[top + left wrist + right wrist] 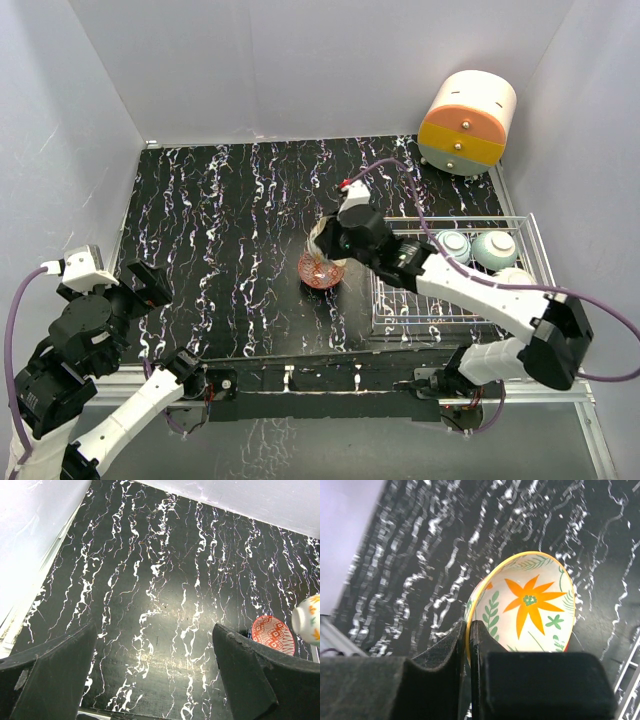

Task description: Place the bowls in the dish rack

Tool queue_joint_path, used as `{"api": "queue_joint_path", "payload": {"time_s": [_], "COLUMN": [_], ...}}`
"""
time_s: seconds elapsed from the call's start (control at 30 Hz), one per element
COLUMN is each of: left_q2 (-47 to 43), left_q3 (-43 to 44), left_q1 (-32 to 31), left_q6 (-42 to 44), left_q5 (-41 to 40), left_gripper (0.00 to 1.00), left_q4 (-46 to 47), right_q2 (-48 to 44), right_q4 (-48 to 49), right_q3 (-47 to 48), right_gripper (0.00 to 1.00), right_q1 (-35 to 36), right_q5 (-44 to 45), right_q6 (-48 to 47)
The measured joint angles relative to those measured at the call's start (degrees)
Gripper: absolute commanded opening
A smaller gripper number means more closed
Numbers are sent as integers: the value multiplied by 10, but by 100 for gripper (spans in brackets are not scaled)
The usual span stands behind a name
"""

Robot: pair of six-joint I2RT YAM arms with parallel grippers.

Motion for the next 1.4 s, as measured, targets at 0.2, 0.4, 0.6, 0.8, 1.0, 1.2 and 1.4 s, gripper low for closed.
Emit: {"api": "queue_joint_path", "payload": {"time_s": [0.2, 0.4, 0.6, 0.8, 1.0, 1.2, 1.4], "left_q2": [0, 2, 12, 16, 16, 16, 16], "left_q3": [0, 0, 0, 0, 0, 0, 0], "left_q1": [0, 0, 0, 0, 0, 0, 0], "left_q6": [1, 7, 12, 15, 16, 15, 15], "left_q5": [0, 2, 10, 20, 25, 25, 26], "left_gripper": [97, 97, 97, 97, 97, 97, 97], "left_q4": [2, 7, 22, 33, 33, 32, 32], "right_q2": [-84, -189, -279, -322, -367, -388, -405], "right_q4": [54, 48, 21, -1, -31, -28, -2], "right_q3": [-25, -61, -82, -135, -196, -216, -284], "right_gripper": [8, 8, 8, 8, 8, 8, 8], "right_q1": [-49, -102, -181, -214, -231, -235, -238], "right_q5": [-74, -87, -81, -79, -44, 1, 19], "right_q6": [25, 51, 73, 113, 175, 209, 258]}}
